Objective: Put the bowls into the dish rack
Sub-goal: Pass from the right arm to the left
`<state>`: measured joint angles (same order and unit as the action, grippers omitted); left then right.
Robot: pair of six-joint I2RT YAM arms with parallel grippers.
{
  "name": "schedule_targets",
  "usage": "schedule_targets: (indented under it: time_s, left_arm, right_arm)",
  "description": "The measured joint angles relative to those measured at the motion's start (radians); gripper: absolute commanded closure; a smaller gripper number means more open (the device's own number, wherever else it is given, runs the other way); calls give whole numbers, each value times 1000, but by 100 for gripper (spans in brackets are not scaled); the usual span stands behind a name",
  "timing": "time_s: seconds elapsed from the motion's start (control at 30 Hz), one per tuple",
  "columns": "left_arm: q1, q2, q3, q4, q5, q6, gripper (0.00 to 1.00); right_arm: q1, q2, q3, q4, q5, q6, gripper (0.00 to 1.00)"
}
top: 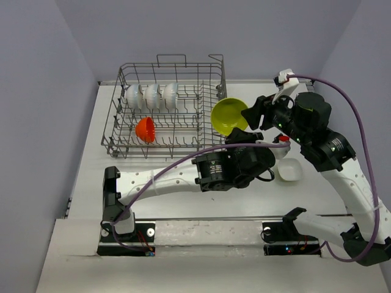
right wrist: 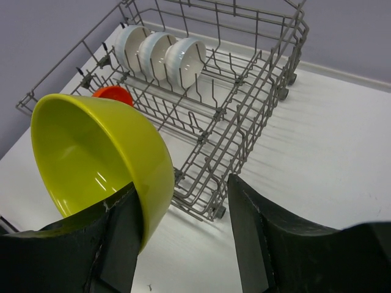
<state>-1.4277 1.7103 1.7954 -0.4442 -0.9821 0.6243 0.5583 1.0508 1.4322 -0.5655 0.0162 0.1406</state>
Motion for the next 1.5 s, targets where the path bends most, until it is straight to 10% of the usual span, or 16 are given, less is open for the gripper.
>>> schedule_targets:
  time_s: [1.5]
  left_arm:
    - [-26, 122, 73, 51, 116, 115, 100]
  right_arm:
    - [-14, -294, -219, -35, 290, 119, 24]
